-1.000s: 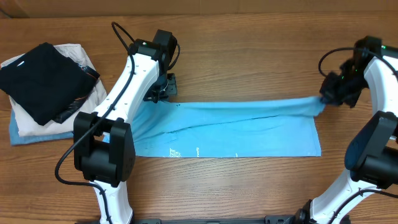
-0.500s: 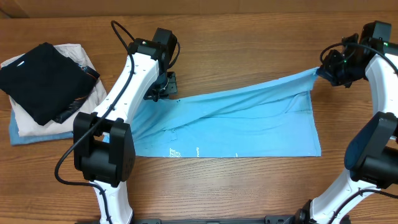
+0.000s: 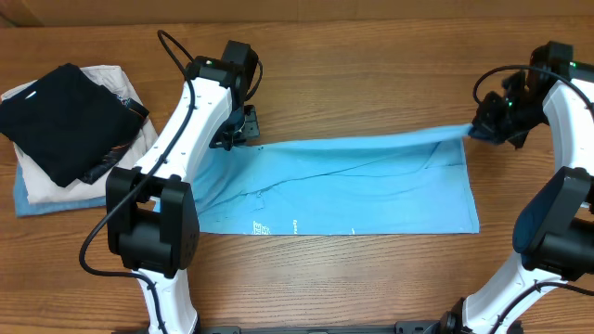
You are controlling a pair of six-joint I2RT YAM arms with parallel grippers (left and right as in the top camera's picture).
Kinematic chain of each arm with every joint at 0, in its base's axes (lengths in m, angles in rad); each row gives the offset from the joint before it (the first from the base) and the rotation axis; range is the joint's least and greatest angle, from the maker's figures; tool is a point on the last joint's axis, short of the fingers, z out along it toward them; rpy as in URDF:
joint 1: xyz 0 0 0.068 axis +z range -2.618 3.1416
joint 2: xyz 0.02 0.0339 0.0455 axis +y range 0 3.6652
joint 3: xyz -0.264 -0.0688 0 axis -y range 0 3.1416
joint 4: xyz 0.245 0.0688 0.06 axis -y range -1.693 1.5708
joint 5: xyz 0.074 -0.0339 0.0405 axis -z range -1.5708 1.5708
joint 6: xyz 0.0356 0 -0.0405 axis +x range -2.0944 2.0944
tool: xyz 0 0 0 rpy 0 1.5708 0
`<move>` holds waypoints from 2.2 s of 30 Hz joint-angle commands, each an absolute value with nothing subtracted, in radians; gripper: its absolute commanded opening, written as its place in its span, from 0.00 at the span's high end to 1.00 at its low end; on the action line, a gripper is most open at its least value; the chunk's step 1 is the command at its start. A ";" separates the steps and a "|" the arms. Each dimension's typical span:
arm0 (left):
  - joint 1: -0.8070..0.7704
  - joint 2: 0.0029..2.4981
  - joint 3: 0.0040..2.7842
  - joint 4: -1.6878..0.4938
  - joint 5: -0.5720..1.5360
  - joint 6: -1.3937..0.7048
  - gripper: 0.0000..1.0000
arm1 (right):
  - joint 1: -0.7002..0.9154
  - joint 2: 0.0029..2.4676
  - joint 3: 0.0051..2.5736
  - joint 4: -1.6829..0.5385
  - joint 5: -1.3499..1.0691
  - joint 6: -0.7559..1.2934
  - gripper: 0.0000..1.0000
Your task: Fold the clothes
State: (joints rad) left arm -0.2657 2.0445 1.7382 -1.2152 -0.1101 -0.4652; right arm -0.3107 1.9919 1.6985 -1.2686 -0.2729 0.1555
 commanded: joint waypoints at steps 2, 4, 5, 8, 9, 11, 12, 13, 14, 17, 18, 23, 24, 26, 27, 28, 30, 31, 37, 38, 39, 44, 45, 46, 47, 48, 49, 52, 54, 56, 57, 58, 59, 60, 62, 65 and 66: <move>-0.262 2.027 1.765 -1.214 -0.126 -0.480 0.96 | -0.310 1.971 1.722 -1.354 -0.148 0.149 0.96; -0.262 2.027 1.765 -1.216 -0.126 -0.480 0.96 | -0.310 1.971 1.721 -1.388 -0.137 0.149 0.96; -0.262 2.027 1.765 -1.219 -0.121 -0.479 0.96 | -0.310 1.971 1.721 -1.407 -0.128 0.149 0.96; -0.262 2.027 1.765 -1.240 -0.078 -0.477 0.96 | -0.310 1.972 1.721 -1.455 -0.104 0.149 0.96; -0.262 2.027 1.765 -1.251 -0.060 -0.476 0.96 | -0.310 1.972 1.721 -1.464 -0.101 0.149 0.96; -0.262 2.027 1.765 -1.277 -0.033 -0.476 0.96 | -0.310 1.972 1.720 -1.482 -0.101 0.149 0.96; -0.262 2.027 1.765 -1.288 -0.017 -0.476 0.96 | -0.310 1.972 1.719 -1.491 -0.101 0.149 0.96; -0.263 2.027 1.765 -1.299 0.002 -0.475 0.96 | -0.310 1.972 1.715 -1.501 -0.100 0.149 0.96; -0.264 2.027 1.765 -1.308 0.014 -0.472 0.96 | -0.310 1.972 1.709 -1.508 -0.097 0.149 0.96; -0.269 2.027 1.764 -1.333 0.043 -0.449 0.96 | -0.310 1.972 1.677 -1.507 -0.097 0.149 0.96; -0.272 2.027 1.764 -1.343 0.045 -0.448 0.96 | -0.310 1.972 1.659 -1.501 -0.097 0.149 0.96; -0.286 2.027 1.760 -1.369 0.045 -0.429 0.96 | -0.310 1.972 1.559 -1.463 -0.097 0.149 0.96; -0.289 2.027 1.756 -1.369 0.045 -0.429 0.96 | -0.310 1.972 1.542 -1.457 -0.097 0.149 0.96; -0.296 2.027 1.744 -1.377 0.045 -0.421 0.96 | -0.310 1.972 1.499 -1.437 -0.097 0.149 0.96; -0.300 2.027 1.736 -1.379 0.044 -0.415 0.96 | -0.310 1.972 1.485 -1.432 -0.097 0.149 0.96; -0.303 2.027 1.727 -1.384 0.043 -0.414 0.96 | -0.310 1.972 1.463 -1.420 -0.097 0.149 0.96; -0.308 2.027 1.711 -1.383 0.041 -0.408 0.96 | -0.310 1.972 1.436 -1.406 -0.097 0.149 0.96; -0.308 2.027 1.703 -1.380 0.039 -0.406 0.96 | -0.310 1.972 1.421 -1.396 -0.097 0.149 0.96; -0.308 2.027 1.663 -1.380 0.019 -0.407 0.96 | -0.310 1.972 1.378 -1.370 -0.096 0.149 0.96; -0.308 2.027 1.651 -1.380 0.018 -0.407 0.96 | -0.310 1.972 1.378 -1.370 -0.096 0.149 0.96; -0.308 2.027 1.647 -1.379 0.018 -0.407 0.96 | -0.310 1.972 1.378 -1.370 -0.096 0.149 0.96; -0.308 2.027 1.598 -1.379 0.006 -0.406 0.96 | -0.310 1.972 1.375 -1.382 -0.052 0.156 0.95; -0.308 2.027 1.589 -1.379 -0.001 -0.407 0.96 | -0.310 1.972 1.375 -1.382 -0.049 0.157 0.95; -0.308 2.027 1.581 -1.380 -0.005 -0.407 0.96 | -0.310 1.972 1.375 -1.381 -0.049 0.157 0.95; -0.308 2.027 1.572 -1.379 -0.007 -0.407 0.96 | -0.310 1.972 1.375 -1.382 -0.049 0.157 0.95; -0.308 2.027 1.565 -1.377 -0.007 -0.407 0.96 | -0.310 1.972 1.375 -1.382 -0.049 0.157 0.95; -0.308 2.027 1.558 -1.374 -0.007 -0.407 0.96 | -0.310 1.972 1.375 -1.381 -0.049 0.157 0.94; -0.308 2.027 1.542 -1.372 -0.007 -0.407 0.96 | -0.310 1.972 1.374 -1.382 -0.049 0.157 0.94; -0.308 2.027 1.535 -1.372 -0.007 -0.407 0.96 | -0.310 1.972 1.374 -1.385 -0.046 0.157 0.94; -0.308 2.027 1.528 -1.366 -0.007 -0.407 0.95 | -0.310 1.972 1.374 -1.385 -0.045 0.157 0.94; -0.308 2.027 1.526 -1.362 -0.007 -0.407 0.95 | -0.310 1.972 1.374 -1.386 -0.045 0.157 0.94; -0.308 2.027 1.525 -1.356 -0.007 -0.407 0.94 | -0.310 1.972 1.374 -1.386 -0.045 0.157 0.94; -0.308 2.027 1.525 -1.351 -0.007 -0.407 0.95 | -0.310 1.972 1.374 -1.386 -0.045 0.157 0.94; -0.308 2.027 1.525 -1.349 -0.005 -0.408 0.96 | -0.310 1.972 1.374 -1.389 -0.044 0.157 0.94; -0.310 2.027 1.525 -1.353 0.001 -0.407 0.96 | -0.310 1.972 1.374 -1.393 -0.036 0.157 0.93; -0.315 2.027 1.525 -1.370 0.001 -0.398 0.96 | -0.310 1.972 1.374 -1.393 -0.033 0.157 0.93; -0.318 2.027 1.525 -1.378 0.001 -0.394 0.96 | -0.310 1.972 1.374 -1.393 -0.033 0.157 0.93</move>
